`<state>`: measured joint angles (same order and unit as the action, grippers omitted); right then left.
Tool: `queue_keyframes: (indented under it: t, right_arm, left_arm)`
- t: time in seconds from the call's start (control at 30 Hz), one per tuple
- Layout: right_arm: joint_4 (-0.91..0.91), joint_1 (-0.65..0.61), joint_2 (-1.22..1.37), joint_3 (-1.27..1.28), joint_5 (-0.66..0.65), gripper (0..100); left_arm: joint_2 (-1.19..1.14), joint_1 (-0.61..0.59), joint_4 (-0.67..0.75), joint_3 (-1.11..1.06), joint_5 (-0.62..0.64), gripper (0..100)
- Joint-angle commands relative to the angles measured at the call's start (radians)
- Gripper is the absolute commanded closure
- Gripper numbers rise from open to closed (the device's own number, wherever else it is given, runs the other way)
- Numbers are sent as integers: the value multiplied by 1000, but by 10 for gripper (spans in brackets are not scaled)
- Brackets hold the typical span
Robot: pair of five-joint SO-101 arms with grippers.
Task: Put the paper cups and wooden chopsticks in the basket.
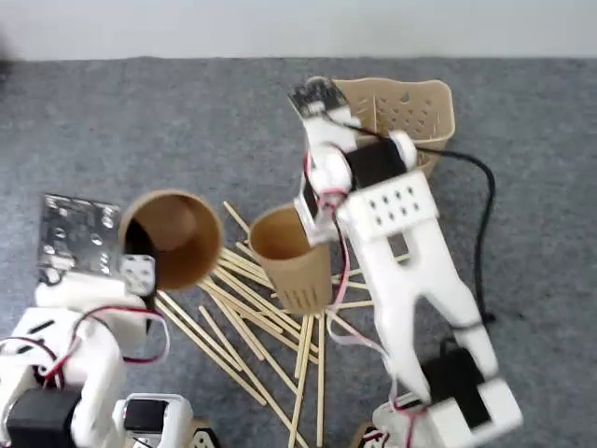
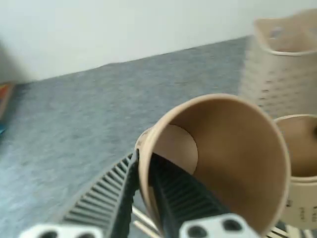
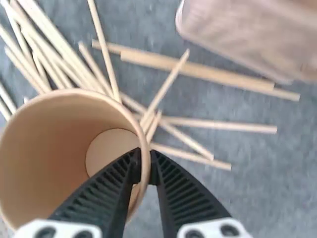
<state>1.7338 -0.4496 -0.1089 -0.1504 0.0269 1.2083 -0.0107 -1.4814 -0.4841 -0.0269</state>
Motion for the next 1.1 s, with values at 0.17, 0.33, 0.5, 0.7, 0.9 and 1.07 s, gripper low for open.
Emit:
queue_keyframes:
  t: [0.17,0.33,0.5,0.7,0.9,1.07]
  right_arm:
    - [-364,10,-509,629,-18,991]
    - [-513,13,-676,852,-18,991]
    - [-575,15,-748,928,-11,991]
    - [-618,13,-825,967,57,991]
    - [-616,8,-869,967,68,991]
    - [-611,12,-872,967,68,991]
  left_arm:
    - [-6,239,-15,67,31,987]
    - [-6,310,3,71,34,987]
    - [-8,434,5,71,34,987]
    - [-9,505,6,68,34,987]
    - [-9,566,17,65,34,987]
    - [-11,615,20,28,34,987]
